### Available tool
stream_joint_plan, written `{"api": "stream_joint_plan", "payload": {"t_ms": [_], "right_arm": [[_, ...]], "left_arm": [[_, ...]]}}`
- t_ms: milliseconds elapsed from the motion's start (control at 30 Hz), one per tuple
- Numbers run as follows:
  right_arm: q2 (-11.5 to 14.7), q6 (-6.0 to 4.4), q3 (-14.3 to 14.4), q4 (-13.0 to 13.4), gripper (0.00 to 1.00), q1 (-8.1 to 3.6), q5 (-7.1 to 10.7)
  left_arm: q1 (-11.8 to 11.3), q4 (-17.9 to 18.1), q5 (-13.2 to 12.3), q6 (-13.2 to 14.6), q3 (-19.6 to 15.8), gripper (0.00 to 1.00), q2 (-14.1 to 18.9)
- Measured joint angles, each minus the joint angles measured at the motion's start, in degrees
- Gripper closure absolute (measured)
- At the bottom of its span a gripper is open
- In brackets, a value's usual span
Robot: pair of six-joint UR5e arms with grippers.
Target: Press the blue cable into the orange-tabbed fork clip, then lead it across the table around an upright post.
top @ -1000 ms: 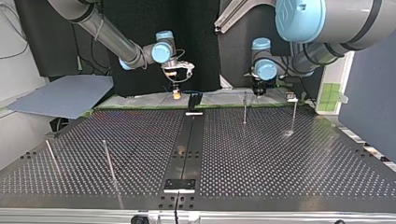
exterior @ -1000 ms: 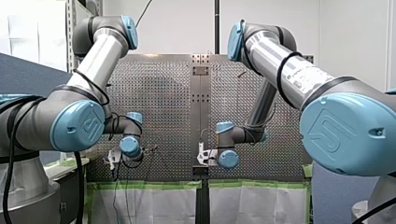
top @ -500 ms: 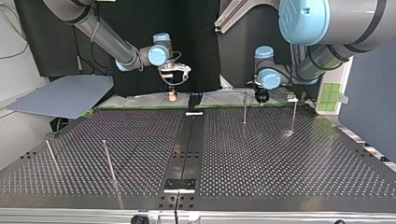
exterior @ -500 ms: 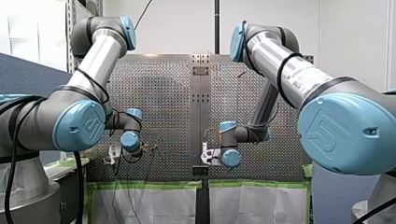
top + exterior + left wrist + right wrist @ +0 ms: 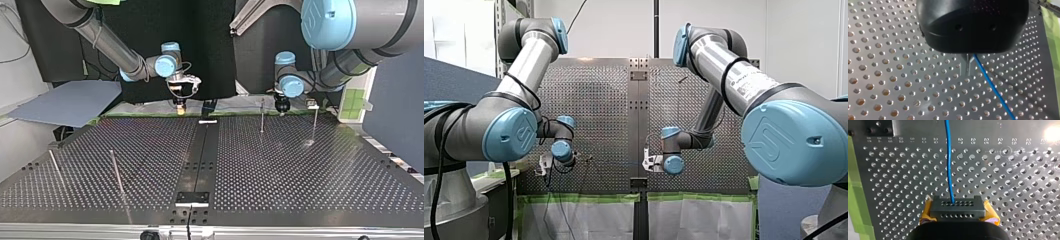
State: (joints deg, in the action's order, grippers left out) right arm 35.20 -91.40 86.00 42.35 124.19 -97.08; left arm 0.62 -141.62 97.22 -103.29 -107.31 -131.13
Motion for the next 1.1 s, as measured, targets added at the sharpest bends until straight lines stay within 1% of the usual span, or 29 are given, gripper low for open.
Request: {"api": "stream_joint_plan", "payload": {"t_ms": [100,167,200,267,300,333,367,400,433,467,500,533,700,867,933,1100], "right_arm": [[0.0,0.02,-0.1,-0.1,1.00,-0.03,0.03],[0.0,0.04,-0.1,-0.2,1.00,-0.04,0.05],[0.0,0.05,-0.1,-0.2,1.00,-0.05,0.06],[0.0,0.03,-0.1,-0.3,1.00,-0.06,0.09],[0.0,0.04,-0.1,-0.3,1.00,-0.06,0.10],[0.0,0.04,-0.1,-0.3,1.00,-0.06,0.10],[0.0,0.03,-0.1,-0.4,1.00,-0.07,0.11],[0.0,0.03,-0.1,-0.4,1.00,-0.07,0.11],[0.0,0.04,-0.1,-0.4,1.00,-0.06,0.12],[0.0,0.04,-0.1,-0.4,1.00,-0.06,0.12],[0.0,0.05,-0.1,-0.4,1.00,-0.07,0.12],[0.0,0.05,-0.1,-0.5,1.00,-0.06,0.12],[0.0,0.03,-0.1,-0.8,1.00,-0.06,0.13],[0.0,0.02,-0.1,-1.1,1.00,-0.06,0.13],[0.0,0.03,-0.1,-1.2,1.00,-0.06,0.12],[0.0,0.06,-0.1,-1.6,1.00,-0.05,0.13]], "left_arm": [[-0.1,0.1,-0.1,-0.1,0.0,0.99,0.0],[-0.2,0.3,0.0,-0.1,0.0,0.63,0.0],[-0.3,0.5,0.3,0.0,0.0,0.63,0.0],[-0.3,0.7,1.1,0.2,0.0,0.42,0.0],[-0.3,0.7,1.6,0.2,0.0,0.42,0.0],[-0.3,0.6,2.0,0.3,0.0,0.29,0.0],[-0.3,0.5,2.3,0.5,0.0,0.22,0.0],[-0.4,0.4,2.3,0.6,0.0,0.22,0.0],[-0.4,0.2,2.3,0.6,0.0,0.12,0.1],[-0.4,-0.3,2.2,0.8,0.0,0.05,0.1],[-0.4,-0.6,2.0,0.9,0.0,0.05,0.1],[-0.4,-0.9,1.9,1.1,0.0,0.00,0.1],[-0.3,-2.7,1.4,2.5,0.0,0.00,0.1],[0.0,-5.0,1.1,3.1,-0.4,0.00,0.1],[0.0,-5.3,0.5,3.3,-0.8,0.00,0.1],[0.1,-5.7,-1.9,3.6,-1.7,0.00,0.1]]}}
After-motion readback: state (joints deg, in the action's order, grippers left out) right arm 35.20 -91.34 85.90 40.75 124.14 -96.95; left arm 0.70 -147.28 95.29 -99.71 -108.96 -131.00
